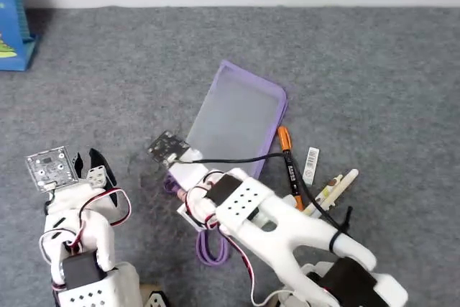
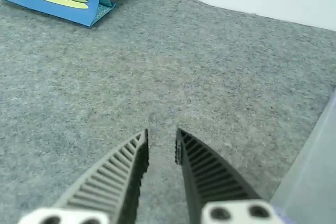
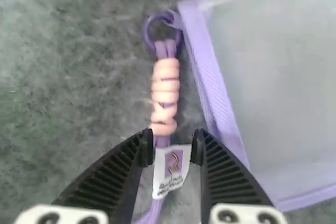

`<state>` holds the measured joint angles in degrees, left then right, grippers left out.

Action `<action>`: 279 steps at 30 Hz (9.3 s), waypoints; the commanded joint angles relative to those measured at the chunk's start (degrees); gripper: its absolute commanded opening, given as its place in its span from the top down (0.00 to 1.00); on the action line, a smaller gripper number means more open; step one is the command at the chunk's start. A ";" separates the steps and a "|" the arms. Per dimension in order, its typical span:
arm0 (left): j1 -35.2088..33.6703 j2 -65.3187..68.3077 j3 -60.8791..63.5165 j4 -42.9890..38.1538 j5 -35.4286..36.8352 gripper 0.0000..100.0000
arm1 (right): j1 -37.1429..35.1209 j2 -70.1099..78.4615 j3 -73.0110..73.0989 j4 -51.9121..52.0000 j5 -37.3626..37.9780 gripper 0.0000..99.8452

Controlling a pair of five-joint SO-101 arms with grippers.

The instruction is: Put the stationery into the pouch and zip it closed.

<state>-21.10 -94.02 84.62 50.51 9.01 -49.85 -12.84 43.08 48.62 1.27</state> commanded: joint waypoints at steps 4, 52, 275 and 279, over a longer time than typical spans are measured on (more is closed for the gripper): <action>-0.44 -0.44 -3.91 -0.09 0.62 0.91 | -0.75 3.47 -7.65 -1.27 0.97 0.86; 15.38 -0.44 -2.51 3.52 -6.95 0.91 | 4.88 -13.41 -14.42 23.34 0.26 0.99; 23.74 -0.44 -5.32 8.00 -9.76 0.98 | 24.75 -68.53 -5.89 37.67 9.67 0.99; 26.29 -0.44 -4.18 8.00 -9.85 0.94 | 20.18 -68.62 -5.89 38.55 8.35 0.99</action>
<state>4.13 -94.37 82.15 58.33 -0.84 -27.52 -80.62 41.49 86.86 10.86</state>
